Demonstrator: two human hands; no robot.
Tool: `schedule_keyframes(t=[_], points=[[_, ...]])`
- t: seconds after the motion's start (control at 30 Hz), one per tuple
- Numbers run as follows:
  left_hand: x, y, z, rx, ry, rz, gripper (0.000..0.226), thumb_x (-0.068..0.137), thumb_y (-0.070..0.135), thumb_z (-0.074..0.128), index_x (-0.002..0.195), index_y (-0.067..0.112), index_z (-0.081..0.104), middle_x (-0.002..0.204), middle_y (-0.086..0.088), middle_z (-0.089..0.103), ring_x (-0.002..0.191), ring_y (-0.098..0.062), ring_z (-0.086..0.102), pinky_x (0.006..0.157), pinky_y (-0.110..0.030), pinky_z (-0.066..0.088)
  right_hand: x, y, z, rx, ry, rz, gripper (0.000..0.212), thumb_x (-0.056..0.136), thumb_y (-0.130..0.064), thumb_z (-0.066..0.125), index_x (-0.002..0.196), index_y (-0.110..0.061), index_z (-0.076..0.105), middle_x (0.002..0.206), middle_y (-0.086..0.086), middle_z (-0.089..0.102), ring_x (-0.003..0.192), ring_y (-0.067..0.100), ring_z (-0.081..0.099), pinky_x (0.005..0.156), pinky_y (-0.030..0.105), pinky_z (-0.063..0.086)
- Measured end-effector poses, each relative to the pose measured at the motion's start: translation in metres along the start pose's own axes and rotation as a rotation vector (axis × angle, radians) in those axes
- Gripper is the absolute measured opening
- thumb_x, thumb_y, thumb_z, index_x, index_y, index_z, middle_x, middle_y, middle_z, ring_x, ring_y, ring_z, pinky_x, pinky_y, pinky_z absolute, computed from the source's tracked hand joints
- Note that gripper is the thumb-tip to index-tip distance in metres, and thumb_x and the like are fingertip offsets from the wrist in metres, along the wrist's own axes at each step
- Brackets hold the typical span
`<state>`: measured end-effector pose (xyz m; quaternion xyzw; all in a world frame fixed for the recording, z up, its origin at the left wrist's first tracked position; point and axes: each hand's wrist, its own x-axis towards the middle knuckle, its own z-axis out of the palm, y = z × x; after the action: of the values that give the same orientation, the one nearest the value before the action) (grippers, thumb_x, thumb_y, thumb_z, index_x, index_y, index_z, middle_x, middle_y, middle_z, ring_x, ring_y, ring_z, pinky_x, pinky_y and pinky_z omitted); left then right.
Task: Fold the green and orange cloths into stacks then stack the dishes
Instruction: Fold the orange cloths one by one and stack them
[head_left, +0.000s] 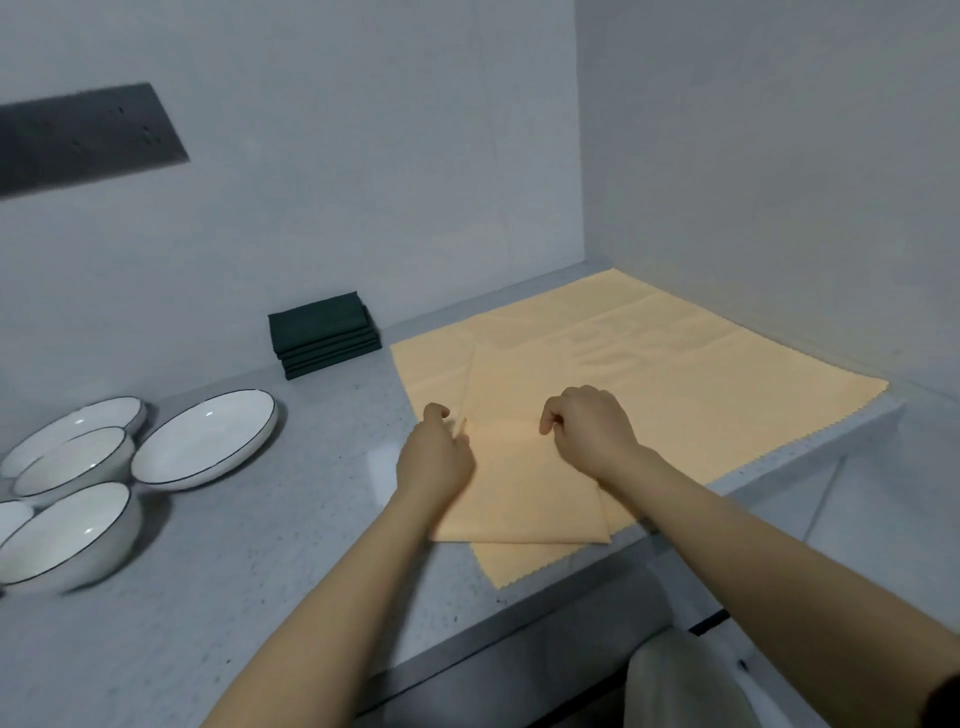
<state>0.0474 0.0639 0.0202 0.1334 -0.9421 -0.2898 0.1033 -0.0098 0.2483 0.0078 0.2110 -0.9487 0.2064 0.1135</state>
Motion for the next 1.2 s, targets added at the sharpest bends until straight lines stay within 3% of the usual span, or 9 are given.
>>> schedule_keyframes(t=[0.2,0.33,0.5,0.67,0.77,0.9,1.0,1.2], points=[[-0.023,-0.022,0.0,0.024,0.118,-0.094,0.044,0.097,0.027,0.043,0.137,0.014,0.031,0.108,-0.01,0.062,0.085,-0.022,0.059,0.062,-0.029,0.038,0.01,-0.021,0.014,-0.053,-0.025,-0.066,0.037,0.08,0.005,0.043,0.09,-0.022,0.066,0.097,0.001,0.06,0.098,0.024,0.048,0.077,0.027,0.026],[-0.029,-0.028,0.001,0.092,0.162,-0.083,0.044,0.098,0.032,0.043,0.137,0.014,0.034,0.116,-0.007,0.06,0.099,-0.023,0.058,0.08,-0.034,0.044,0.004,-0.017,0.025,0.024,0.024,-0.047,0.031,0.085,0.002,0.044,0.093,-0.017,0.067,0.096,0.003,0.06,0.097,0.025,0.05,0.08,0.03,0.031],[-0.032,-0.028,0.0,0.186,0.195,-0.064,0.046,0.098,0.038,0.043,0.137,0.015,0.037,0.127,-0.005,0.054,0.116,-0.022,0.05,0.093,-0.034,0.034,-0.004,-0.007,0.021,0.175,0.062,0.026,0.024,0.09,-0.01,0.05,0.096,-0.02,0.07,0.1,0.002,0.058,0.102,0.022,0.046,0.086,0.028,0.032],[-0.035,-0.017,-0.002,0.253,0.281,0.195,0.038,0.097,0.029,0.042,0.131,0.015,0.05,0.133,-0.005,0.045,0.126,-0.02,0.035,0.103,-0.032,0.02,-0.015,-0.017,0.006,0.145,0.115,-0.08,0.019,0.091,-0.02,0.056,0.106,-0.02,0.068,0.11,-0.002,0.057,0.111,0.02,0.043,0.09,0.025,0.024],[-0.041,-0.009,0.003,0.325,0.099,0.34,0.04,0.099,0.027,0.033,0.133,0.013,0.05,0.146,-0.009,0.037,0.14,-0.021,0.021,0.115,-0.034,0.004,-0.028,-0.034,0.007,0.056,0.041,-0.175,0.03,0.095,-0.027,0.049,0.121,-0.019,0.061,0.127,-0.001,0.054,0.122,0.02,0.039,0.1,0.028,0.023],[-0.045,-0.012,0.012,0.378,-0.231,0.231,0.055,0.102,0.037,0.019,0.153,0.02,0.012,0.16,-0.009,-0.002,0.147,-0.023,-0.007,0.118,-0.039,-0.01,-0.041,-0.037,0.017,-0.018,-0.198,-0.12,0.049,0.101,-0.038,0.031,0.146,-0.022,0.031,0.155,0.001,0.025,0.143,0.016,0.018,0.115,0.029,0.009],[-0.044,-0.014,0.016,0.395,-0.285,0.176,0.057,0.101,0.043,0.016,0.152,0.029,-0.002,0.159,-0.006,-0.014,0.146,-0.022,-0.017,0.118,-0.039,-0.012,-0.042,-0.032,0.02,-0.087,-0.285,-0.03,0.056,0.1,-0.047,0.02,0.151,-0.026,0.013,0.159,-0.001,0.006,0.146,0.014,0.002,0.117,0.033,-0.002],[-0.044,-0.015,0.019,0.401,-0.286,0.134,0.058,0.099,0.05,0.016,0.151,0.034,-0.005,0.157,-0.011,-0.019,0.144,-0.024,-0.021,0.117,-0.04,-0.015,-0.041,-0.028,0.022,-0.201,-0.332,0.168,0.07,0.096,-0.056,0.008,0.151,-0.015,-0.008,0.159,0.003,-0.01,0.146,0.014,-0.012,0.117,0.037,-0.013]])
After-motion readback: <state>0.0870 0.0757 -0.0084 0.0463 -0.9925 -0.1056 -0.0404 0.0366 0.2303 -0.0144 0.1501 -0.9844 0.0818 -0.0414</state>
